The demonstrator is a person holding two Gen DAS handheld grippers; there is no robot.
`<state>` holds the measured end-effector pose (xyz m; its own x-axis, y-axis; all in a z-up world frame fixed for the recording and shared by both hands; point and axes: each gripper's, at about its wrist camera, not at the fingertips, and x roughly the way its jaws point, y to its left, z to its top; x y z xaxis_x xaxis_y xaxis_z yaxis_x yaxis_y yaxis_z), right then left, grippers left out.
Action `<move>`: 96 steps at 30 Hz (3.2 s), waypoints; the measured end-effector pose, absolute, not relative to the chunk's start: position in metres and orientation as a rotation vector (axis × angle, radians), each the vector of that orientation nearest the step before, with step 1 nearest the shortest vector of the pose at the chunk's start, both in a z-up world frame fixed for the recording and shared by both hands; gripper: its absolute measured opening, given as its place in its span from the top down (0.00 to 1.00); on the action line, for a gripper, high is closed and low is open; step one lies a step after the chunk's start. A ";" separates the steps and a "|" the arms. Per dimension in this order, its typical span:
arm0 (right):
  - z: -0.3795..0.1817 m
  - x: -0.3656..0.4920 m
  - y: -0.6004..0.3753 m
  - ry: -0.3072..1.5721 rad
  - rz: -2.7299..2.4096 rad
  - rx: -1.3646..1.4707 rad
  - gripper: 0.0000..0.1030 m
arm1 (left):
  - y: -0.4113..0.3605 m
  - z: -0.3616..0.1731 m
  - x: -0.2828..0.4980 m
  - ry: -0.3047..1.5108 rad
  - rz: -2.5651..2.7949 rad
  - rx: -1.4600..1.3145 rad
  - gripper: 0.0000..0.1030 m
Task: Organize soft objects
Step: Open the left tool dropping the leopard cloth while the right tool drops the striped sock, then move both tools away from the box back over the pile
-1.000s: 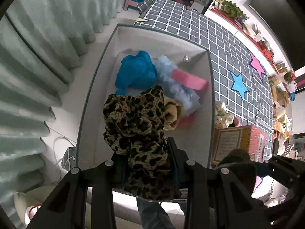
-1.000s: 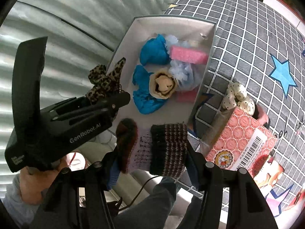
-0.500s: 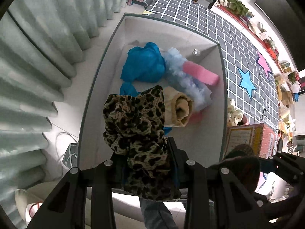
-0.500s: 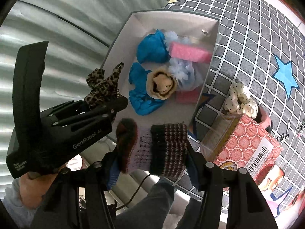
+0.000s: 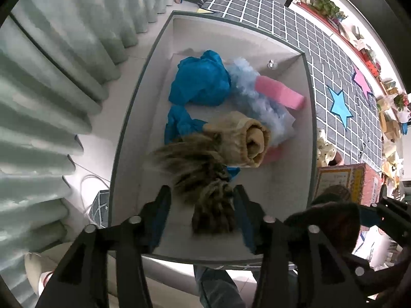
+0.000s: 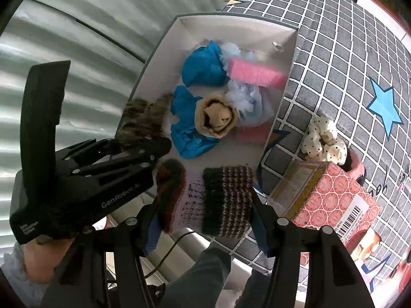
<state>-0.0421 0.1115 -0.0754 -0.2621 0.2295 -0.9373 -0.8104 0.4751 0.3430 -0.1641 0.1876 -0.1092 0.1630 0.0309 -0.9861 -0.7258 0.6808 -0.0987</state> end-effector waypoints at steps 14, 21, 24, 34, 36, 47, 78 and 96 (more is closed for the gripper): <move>-0.040 0.001 0.081 1.419 1.054 -0.347 0.01 | 0.189 -0.067 -0.141 1.161 0.607 -0.694 0.00; 0.007 0.069 -0.002 1.263 0.878 -0.151 0.01 | 0.124 -0.018 -0.036 1.090 0.433 -0.611 0.00; 0.005 0.113 -0.075 1.239 0.680 -0.033 0.01 | 0.074 -0.015 0.028 1.109 0.328 -0.580 0.00; -0.071 0.161 -0.261 1.352 0.274 0.146 0.01 | -0.083 -0.129 0.227 1.203 0.111 -0.393 0.00; -0.089 0.163 -0.282 1.400 0.252 0.158 0.01 | -0.106 -0.161 0.248 1.228 0.178 -0.291 0.00; -0.132 0.177 -0.313 1.469 0.275 0.110 0.01 | -0.124 -0.236 0.279 1.113 0.385 -0.112 0.00; -0.152 0.196 -0.323 1.518 0.291 0.164 0.01 | -0.114 -0.182 0.278 1.117 0.291 -0.074 0.00; -0.123 0.164 -0.151 1.579 0.662 0.016 0.01 | 0.057 -0.076 0.108 1.533 0.405 -0.133 0.00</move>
<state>0.1644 -0.1511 -0.1226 -0.1412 0.3922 -0.9090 -0.3730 0.8294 0.4158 0.1078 0.0575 -0.0764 -0.0136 0.1720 -0.9850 -0.3363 0.9269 0.1665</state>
